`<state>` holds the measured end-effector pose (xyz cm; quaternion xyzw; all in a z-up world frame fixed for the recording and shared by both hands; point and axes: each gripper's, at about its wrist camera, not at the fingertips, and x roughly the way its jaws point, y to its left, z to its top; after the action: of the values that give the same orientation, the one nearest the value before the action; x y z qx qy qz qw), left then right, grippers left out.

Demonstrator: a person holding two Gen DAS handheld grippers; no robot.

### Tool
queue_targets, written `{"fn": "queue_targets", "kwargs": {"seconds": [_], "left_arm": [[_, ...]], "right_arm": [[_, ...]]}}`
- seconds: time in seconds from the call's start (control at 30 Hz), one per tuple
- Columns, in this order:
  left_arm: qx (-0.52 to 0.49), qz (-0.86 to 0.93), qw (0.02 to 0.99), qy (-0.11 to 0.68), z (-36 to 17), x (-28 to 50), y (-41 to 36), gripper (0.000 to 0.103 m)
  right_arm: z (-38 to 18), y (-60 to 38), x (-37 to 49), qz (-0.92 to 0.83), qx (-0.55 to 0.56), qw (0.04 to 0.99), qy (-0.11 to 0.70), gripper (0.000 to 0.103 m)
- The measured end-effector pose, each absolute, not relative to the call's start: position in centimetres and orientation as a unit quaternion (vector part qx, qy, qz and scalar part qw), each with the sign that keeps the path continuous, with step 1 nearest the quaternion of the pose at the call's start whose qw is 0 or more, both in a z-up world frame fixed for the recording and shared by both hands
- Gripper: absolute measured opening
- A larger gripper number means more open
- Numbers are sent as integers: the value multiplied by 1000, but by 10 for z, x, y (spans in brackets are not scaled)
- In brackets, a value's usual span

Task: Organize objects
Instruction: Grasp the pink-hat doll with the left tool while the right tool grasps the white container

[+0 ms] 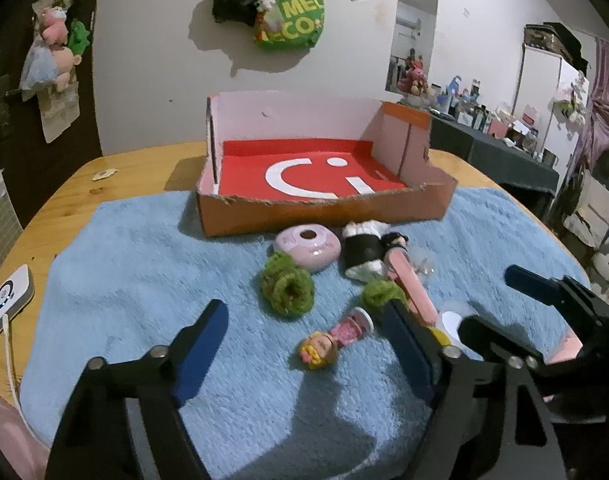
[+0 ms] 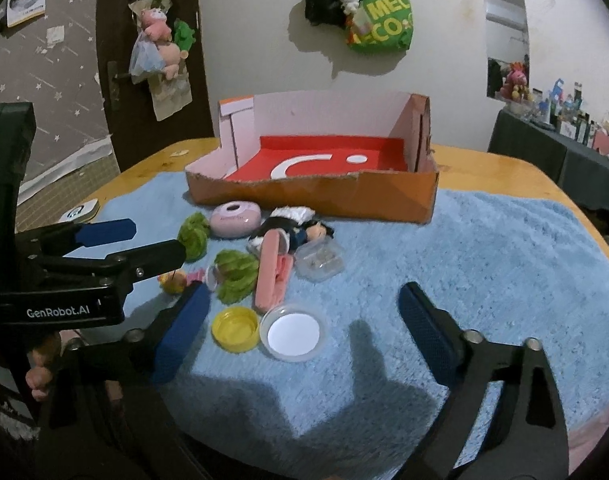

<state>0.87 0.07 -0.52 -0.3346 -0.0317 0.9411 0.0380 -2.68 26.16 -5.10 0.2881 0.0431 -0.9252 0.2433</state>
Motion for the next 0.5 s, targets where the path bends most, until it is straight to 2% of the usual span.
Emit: {"fn": "queue_targets", "kwargs": {"seconds": [0.17, 0.33, 0.5], "left_arm": [[-352, 934, 47, -26, -13, 6, 5, 58], [-363, 930, 55, -29, -17, 2, 5, 58], [-370, 927, 60, -23, -21, 2, 7, 58]], "right_arm": [[-57, 262, -30, -920, 303, 244, 43, 75], [-63, 263, -33, -916, 317, 241, 48, 64], [-69, 262, -32, -914, 325, 235, 62, 63]]}}
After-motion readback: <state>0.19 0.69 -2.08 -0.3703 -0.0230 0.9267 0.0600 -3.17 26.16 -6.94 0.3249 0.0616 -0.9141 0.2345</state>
